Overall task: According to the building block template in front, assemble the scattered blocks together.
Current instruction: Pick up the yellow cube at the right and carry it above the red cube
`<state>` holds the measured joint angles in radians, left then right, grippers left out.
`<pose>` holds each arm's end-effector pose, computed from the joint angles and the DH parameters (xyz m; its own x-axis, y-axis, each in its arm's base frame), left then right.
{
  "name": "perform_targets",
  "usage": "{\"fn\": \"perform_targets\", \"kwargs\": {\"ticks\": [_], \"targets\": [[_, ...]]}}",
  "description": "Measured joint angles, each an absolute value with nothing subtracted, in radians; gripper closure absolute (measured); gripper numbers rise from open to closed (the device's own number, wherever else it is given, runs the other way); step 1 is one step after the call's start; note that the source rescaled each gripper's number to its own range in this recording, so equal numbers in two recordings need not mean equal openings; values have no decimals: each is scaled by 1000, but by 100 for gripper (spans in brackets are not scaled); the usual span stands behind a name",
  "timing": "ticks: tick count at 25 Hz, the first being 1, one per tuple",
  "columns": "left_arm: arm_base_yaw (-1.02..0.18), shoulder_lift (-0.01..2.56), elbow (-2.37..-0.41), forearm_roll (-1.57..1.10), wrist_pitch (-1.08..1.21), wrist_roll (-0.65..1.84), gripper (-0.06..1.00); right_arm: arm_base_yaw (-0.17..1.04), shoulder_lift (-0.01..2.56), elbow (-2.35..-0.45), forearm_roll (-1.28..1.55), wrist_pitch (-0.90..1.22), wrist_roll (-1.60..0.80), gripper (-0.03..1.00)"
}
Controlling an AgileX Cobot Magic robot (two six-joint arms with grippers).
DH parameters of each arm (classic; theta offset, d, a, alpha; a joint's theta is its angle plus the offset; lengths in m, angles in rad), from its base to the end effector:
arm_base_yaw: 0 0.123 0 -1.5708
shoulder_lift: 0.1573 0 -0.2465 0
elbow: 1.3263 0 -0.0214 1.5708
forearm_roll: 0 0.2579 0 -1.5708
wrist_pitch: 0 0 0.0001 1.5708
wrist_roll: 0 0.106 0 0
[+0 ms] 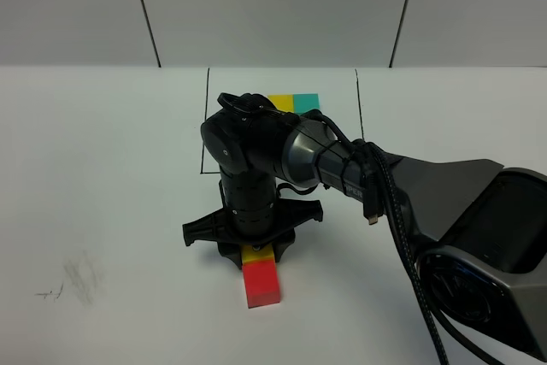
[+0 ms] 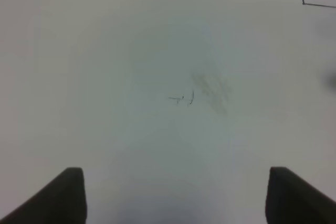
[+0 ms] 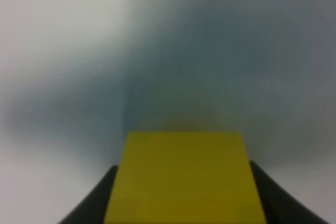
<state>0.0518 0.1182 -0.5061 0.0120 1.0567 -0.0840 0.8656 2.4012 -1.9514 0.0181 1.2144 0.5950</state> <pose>0.0707 0.0048 0.2687 -0.5422 -0.1062 -0.8335 -0.1031 0.9929 -0.0595 0.2927 0.3467 0.0813 -0.9652 -0.2612 0.0147 -0.2611 0.9653 0.0105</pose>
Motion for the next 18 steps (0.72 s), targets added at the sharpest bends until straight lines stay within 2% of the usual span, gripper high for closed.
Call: {"fn": "perform_targets", "kwargs": {"ticks": [18], "targets": [[52, 118, -506, 12, 1057, -84, -6, 866, 2414, -1951, 20, 1214, 595, 47]]}}
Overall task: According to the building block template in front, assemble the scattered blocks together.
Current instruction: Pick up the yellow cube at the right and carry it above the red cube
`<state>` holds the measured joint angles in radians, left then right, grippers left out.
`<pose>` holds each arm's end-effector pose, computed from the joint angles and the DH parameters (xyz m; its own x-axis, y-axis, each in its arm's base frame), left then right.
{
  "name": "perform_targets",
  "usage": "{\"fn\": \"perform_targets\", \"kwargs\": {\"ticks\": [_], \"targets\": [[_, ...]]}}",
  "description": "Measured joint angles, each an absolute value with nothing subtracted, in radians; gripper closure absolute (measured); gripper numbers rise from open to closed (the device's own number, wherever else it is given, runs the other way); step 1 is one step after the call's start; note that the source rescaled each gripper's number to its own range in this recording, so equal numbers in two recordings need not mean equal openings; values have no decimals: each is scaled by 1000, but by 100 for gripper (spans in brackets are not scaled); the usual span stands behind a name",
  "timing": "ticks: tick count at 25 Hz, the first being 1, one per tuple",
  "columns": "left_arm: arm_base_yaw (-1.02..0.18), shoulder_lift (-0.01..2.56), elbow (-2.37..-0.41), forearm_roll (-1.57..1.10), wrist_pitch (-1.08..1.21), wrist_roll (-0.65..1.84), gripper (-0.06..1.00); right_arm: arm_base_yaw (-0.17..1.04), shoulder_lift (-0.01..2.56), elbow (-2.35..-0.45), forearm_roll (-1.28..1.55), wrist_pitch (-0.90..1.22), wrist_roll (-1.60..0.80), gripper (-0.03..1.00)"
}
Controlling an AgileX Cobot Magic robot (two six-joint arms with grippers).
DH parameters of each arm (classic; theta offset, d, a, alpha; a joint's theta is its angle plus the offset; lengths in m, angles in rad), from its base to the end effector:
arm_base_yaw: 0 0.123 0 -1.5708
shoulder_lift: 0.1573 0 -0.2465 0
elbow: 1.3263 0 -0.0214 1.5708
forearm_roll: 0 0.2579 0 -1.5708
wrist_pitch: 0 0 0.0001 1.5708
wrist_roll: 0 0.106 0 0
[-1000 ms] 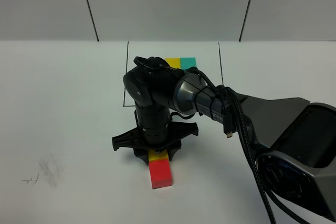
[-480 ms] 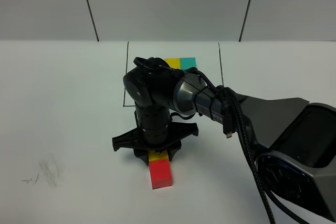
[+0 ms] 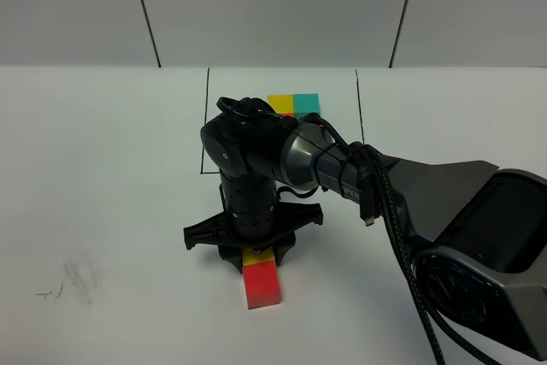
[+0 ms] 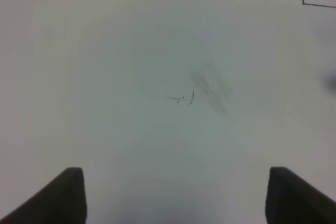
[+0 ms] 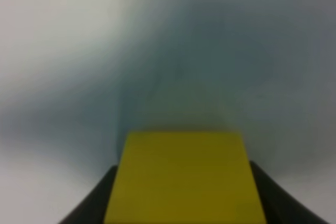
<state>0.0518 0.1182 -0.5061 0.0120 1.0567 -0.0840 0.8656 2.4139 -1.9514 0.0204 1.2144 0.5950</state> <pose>0.0707 0.0048 0.2687 -0.5422 -0.1062 -0.8335 -0.1031 0.9929 -0.0595 0.2922 0.3464 0.0755 -0.9652 -0.2602 0.0263 -0.2602 0.9655 0.0051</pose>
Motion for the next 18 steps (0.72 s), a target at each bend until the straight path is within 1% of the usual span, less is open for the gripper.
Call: {"fn": "perform_targets", "kwargs": {"ticks": [18], "targets": [[52, 118, -506, 12, 1057, -84, -6, 866, 2423, -1951, 24, 1214, 583, 47]]}}
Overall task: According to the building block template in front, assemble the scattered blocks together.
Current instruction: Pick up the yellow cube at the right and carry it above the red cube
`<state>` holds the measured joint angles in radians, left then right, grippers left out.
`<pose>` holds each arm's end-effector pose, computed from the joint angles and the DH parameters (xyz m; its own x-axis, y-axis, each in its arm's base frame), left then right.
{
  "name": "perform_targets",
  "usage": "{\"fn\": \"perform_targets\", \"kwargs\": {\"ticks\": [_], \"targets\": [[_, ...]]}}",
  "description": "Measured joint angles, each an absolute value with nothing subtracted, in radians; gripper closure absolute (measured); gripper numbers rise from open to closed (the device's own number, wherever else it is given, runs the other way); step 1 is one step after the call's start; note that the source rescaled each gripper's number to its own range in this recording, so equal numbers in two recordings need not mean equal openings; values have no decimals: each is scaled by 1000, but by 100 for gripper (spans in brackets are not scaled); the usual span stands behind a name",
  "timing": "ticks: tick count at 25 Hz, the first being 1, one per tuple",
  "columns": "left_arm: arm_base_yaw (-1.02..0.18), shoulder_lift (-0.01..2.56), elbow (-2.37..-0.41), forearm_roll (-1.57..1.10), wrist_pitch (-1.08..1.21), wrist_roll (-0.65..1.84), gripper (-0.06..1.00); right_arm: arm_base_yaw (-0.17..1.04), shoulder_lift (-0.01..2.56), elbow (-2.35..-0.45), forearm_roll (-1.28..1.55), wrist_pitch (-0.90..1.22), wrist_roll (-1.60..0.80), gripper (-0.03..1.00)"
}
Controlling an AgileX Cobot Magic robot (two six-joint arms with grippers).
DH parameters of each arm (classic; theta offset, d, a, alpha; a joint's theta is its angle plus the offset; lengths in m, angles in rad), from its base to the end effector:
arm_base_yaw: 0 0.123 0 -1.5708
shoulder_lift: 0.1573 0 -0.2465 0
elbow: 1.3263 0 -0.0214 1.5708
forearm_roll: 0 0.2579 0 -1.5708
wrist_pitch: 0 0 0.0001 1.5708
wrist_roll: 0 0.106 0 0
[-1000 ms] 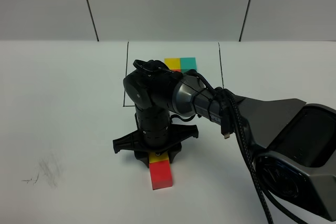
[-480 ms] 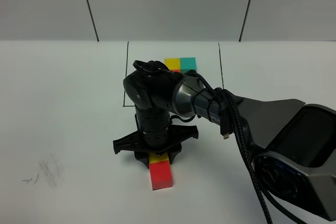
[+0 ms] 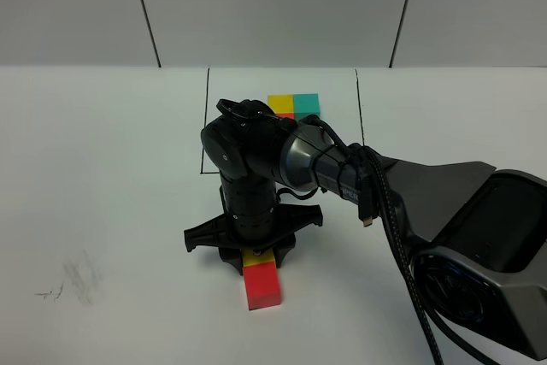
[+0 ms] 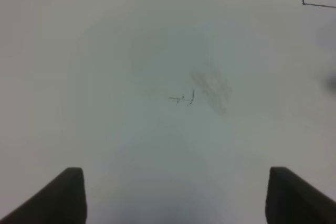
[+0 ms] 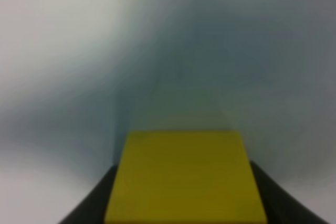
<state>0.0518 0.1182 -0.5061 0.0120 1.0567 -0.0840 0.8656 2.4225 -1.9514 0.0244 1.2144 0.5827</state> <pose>0.0707 0.0048 0.2687 -0.5422 -0.1062 -0.8335 -0.1031 0.9929 -0.0595 0.2916 0.3463 0.0716 -0.9621 -0.2705 0.0355 -0.2706 0.9627 0.0037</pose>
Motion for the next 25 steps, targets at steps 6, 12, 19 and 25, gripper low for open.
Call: {"fn": "perform_targets", "kwargs": {"ticks": [6, 12, 19, 25], "targets": [[52, 118, -506, 12, 1057, -84, -6, 866, 2423, -1951, 24, 1214, 573, 47], [52, 118, -506, 12, 1057, -84, -6, 866, 2423, -1951, 24, 1214, 573, 47], [52, 118, -506, 12, 1057, -84, -6, 866, 2423, -1951, 24, 1214, 573, 47], [52, 118, -506, 12, 1057, -84, -6, 866, 2423, -1951, 26, 1214, 573, 47]]}}
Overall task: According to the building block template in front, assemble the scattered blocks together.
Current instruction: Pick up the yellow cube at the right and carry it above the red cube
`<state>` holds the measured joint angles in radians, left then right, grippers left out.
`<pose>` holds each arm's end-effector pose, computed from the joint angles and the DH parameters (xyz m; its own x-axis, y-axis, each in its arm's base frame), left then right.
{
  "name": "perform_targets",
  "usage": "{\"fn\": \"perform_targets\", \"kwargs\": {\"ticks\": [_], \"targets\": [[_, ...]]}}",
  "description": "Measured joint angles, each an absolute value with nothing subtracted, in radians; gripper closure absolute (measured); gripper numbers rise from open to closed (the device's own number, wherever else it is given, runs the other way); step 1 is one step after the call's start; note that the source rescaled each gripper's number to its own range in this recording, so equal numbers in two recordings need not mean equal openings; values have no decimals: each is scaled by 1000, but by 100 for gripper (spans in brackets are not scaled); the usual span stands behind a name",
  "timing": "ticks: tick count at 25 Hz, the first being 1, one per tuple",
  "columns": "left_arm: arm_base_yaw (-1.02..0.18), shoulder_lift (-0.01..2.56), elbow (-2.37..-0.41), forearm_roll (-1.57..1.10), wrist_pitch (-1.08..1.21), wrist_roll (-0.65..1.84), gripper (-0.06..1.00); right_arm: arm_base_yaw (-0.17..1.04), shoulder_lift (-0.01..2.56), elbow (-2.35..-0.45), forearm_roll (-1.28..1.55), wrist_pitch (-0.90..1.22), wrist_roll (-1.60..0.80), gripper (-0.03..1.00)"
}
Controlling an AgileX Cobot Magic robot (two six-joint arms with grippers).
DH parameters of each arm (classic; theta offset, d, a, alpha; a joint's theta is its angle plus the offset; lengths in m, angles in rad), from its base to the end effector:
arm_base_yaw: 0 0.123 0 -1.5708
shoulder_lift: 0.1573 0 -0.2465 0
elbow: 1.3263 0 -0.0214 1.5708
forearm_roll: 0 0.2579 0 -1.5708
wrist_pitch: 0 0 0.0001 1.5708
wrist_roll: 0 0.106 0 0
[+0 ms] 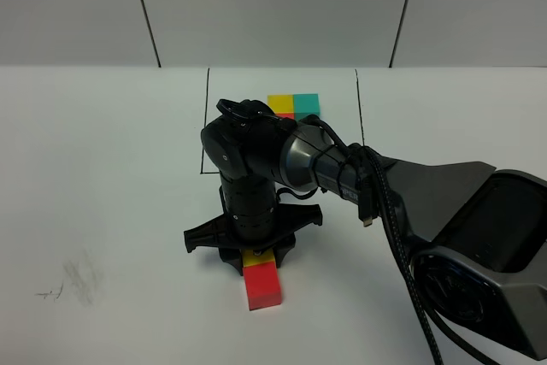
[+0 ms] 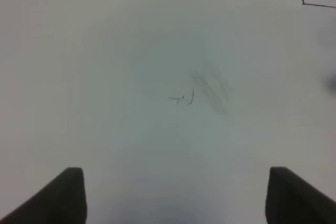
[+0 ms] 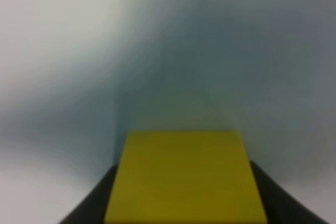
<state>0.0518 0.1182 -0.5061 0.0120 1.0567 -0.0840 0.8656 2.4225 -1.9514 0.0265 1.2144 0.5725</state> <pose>0.0707 0.0048 0.2687 -0.5422 -0.1062 -0.8335 -0.1031 0.9929 -0.0595 0.2915 0.3465 0.0716 -0.9594 -0.2796 0.0365 -0.2796 0.9601 0.0057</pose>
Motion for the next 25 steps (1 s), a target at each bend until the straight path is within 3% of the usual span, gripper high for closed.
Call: {"fn": "perform_targets", "kwargs": {"ticks": [25], "targets": [[52, 118, -506, 12, 1057, -84, -5, 866, 2423, -1951, 48, 1214, 558, 47]]}}
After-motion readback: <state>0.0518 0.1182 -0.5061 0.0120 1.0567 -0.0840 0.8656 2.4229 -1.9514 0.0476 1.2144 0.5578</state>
